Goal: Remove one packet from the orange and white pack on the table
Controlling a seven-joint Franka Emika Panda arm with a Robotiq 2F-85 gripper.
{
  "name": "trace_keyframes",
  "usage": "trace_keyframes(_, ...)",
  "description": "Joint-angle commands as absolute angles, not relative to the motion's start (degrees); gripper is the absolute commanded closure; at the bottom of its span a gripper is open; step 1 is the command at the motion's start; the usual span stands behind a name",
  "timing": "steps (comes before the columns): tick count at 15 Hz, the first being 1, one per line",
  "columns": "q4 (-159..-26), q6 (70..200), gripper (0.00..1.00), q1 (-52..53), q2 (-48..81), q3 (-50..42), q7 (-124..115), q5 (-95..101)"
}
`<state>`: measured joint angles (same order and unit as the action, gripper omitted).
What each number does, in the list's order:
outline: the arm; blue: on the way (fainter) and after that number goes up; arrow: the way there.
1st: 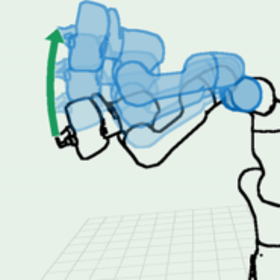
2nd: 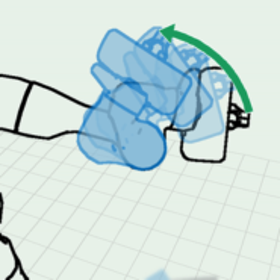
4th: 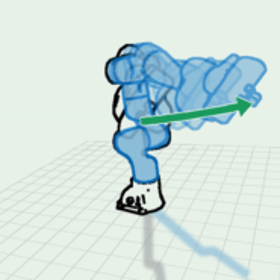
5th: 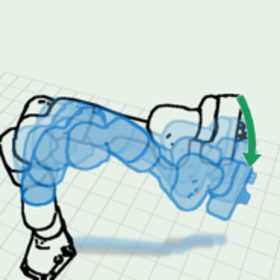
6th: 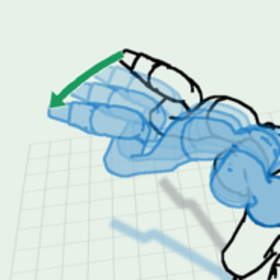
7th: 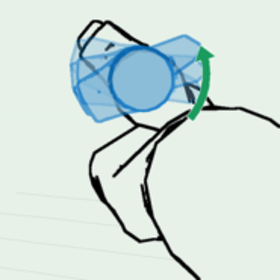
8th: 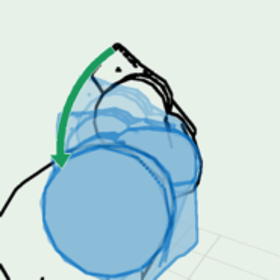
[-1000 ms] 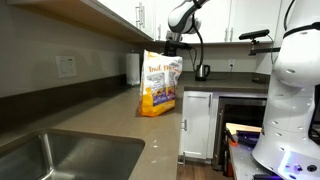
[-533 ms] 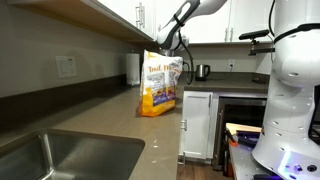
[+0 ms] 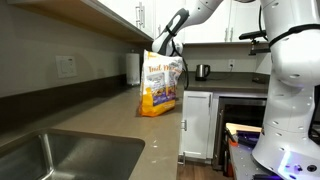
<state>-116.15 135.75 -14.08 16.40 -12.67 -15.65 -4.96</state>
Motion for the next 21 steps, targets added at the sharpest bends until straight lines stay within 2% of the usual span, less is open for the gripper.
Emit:
trace_keyframes(1, -116.1, 130.5, 0.38, -12.8, 13.8, -13.6, -17.4, -3.8)
trace_keyframes(7, -121.9, 122.3, 0.01, -9.4, 2.1, -13.2, -24.1, 1.3)
trace_keyframes(16, -133.5, 117.0, 0.0, -9.1, -18.2, -6.3, -34.4, 7.4)
trace_keyframes(21, -135.3, 117.0, 0.0, -11.7, -26.0, -3.4, -34.8, 12.5)
